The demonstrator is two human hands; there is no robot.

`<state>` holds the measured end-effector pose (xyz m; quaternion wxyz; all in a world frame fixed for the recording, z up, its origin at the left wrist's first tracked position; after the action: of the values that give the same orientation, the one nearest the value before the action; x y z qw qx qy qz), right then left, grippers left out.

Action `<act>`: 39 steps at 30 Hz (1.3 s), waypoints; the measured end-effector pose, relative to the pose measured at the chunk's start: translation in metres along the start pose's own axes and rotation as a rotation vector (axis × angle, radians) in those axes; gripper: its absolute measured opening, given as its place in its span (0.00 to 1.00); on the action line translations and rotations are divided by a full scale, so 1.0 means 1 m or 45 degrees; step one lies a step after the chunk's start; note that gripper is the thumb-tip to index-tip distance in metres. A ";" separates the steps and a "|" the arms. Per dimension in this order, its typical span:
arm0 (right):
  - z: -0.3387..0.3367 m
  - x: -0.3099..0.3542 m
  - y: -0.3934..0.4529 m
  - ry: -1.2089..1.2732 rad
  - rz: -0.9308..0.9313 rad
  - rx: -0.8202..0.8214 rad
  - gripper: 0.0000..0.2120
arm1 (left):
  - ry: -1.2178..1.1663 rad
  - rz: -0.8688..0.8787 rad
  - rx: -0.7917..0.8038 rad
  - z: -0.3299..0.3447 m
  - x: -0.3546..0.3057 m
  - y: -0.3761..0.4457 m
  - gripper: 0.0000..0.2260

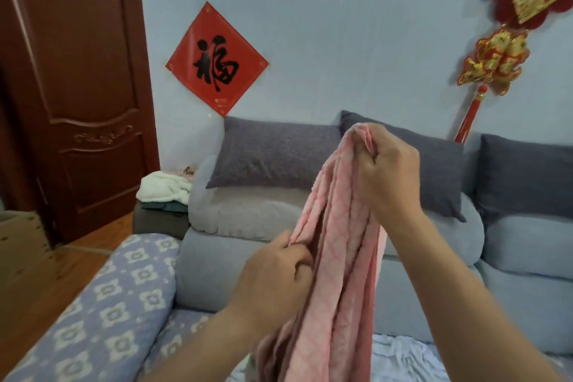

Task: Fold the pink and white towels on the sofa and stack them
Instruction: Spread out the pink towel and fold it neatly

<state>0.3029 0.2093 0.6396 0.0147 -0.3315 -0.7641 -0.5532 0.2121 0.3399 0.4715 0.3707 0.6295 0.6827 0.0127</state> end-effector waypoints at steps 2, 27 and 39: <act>-0.003 -0.003 0.002 0.024 0.035 -0.034 0.08 | -0.090 -0.033 0.088 0.016 -0.005 -0.003 0.22; -0.115 -0.101 0.100 0.373 0.465 -0.386 0.12 | 0.045 0.467 -0.593 -0.174 -0.027 0.146 0.10; -0.006 -0.130 0.023 0.591 0.833 -0.276 0.11 | -0.072 0.075 0.329 0.012 0.046 0.019 0.31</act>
<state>0.4138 0.1441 0.6108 0.3266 -0.4228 -0.5321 -0.6568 0.2377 0.3779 0.4492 0.3051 0.6920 0.6491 -0.0822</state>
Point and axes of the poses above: each hand's wrist, its own y-axis towards the middle knuckle, its own z-axis out of the palm, x = y × z, the point moved 10 cm from there along y, towards the middle knuckle, and after that the axes turned 1 degree about -y, right-handed, at the moved point
